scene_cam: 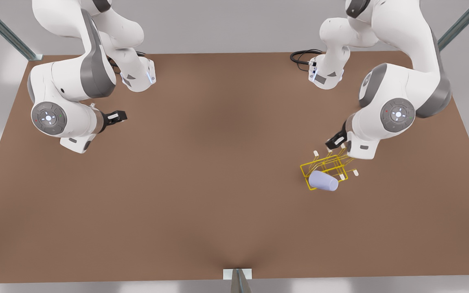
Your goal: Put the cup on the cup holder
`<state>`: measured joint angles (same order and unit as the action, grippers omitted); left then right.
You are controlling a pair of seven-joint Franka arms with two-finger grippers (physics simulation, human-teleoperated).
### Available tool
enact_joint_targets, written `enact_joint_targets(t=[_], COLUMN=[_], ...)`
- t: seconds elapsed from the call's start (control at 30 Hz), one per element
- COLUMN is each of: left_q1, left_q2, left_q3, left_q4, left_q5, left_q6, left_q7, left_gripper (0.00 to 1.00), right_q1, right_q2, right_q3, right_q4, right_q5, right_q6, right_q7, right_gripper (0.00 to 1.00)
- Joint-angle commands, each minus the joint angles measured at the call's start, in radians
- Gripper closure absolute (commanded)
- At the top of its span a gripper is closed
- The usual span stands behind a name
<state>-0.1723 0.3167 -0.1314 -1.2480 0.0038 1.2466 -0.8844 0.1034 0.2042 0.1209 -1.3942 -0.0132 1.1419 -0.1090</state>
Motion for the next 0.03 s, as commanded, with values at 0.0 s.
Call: enact_joint_targets(t=[0.0], left_q1=[0.004], left_q2=[0.004], left_q3=[-0.002], left_q4=[0.007], left_q5=[0.015], left_q6=[-0.038], left_q7=[0.940], left_gripper=[0.00], right_q1=[-0.001], right_q2=[-0.002], right_q3=[0.000], right_q4=[0.000], right_q5=[-0.001], right_q6=[-0.001], right_q7=[0.002], right_gripper=[0.00])
